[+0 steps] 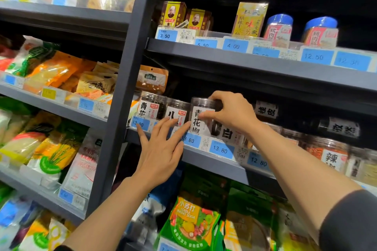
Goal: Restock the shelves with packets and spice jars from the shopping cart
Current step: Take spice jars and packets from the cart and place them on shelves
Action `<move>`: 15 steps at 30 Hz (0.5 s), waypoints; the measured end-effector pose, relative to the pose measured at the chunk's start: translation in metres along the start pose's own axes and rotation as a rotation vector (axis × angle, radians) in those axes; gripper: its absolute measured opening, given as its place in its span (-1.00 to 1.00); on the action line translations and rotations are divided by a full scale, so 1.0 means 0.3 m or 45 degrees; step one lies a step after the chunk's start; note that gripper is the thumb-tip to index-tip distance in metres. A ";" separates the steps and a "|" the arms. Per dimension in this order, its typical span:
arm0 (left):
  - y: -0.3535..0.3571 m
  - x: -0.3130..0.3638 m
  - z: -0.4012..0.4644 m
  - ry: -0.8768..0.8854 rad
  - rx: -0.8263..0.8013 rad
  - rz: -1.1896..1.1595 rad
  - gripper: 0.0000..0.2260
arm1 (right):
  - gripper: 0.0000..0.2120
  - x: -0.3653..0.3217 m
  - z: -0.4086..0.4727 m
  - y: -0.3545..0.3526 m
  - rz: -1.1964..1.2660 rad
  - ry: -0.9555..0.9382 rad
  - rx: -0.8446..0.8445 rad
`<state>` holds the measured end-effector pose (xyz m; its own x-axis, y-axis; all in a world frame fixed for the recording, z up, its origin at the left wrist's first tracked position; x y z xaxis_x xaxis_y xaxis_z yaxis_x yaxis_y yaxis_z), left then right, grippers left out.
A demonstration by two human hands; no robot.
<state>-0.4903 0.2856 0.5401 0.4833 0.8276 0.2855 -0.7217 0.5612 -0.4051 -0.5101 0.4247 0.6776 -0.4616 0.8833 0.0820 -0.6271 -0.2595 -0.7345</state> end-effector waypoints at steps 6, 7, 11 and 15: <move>0.007 -0.008 -0.008 0.033 0.033 0.040 -0.56 | -0.51 -0.004 -0.010 0.038 -0.124 -0.051 -0.166; 0.009 -0.008 -0.009 0.040 0.042 0.049 -0.57 | -0.50 -0.002 -0.011 0.036 -0.129 -0.050 -0.160; 0.010 -0.005 -0.015 0.059 0.074 0.097 -0.57 | -0.47 -0.004 -0.015 0.020 -0.198 -0.033 -0.059; 0.014 0.006 -0.019 0.017 0.021 0.133 -0.56 | -0.43 -0.011 -0.022 0.017 -0.196 -0.043 -0.044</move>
<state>-0.4895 0.2894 0.5339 0.4113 0.8818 0.2310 -0.7765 0.4716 -0.4179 -0.5075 0.4231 0.6691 -0.3831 0.8978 0.2173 -0.6704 -0.1084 -0.7340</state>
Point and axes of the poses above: each hand's wrist, its own z-axis towards the middle knuckle, its own y-axis out of the palm, x = y × z, the point moved 9 cm from there along z, towards the middle knuckle, and after that the axes turned 7 degrees about -z, right-handed, at the moved point
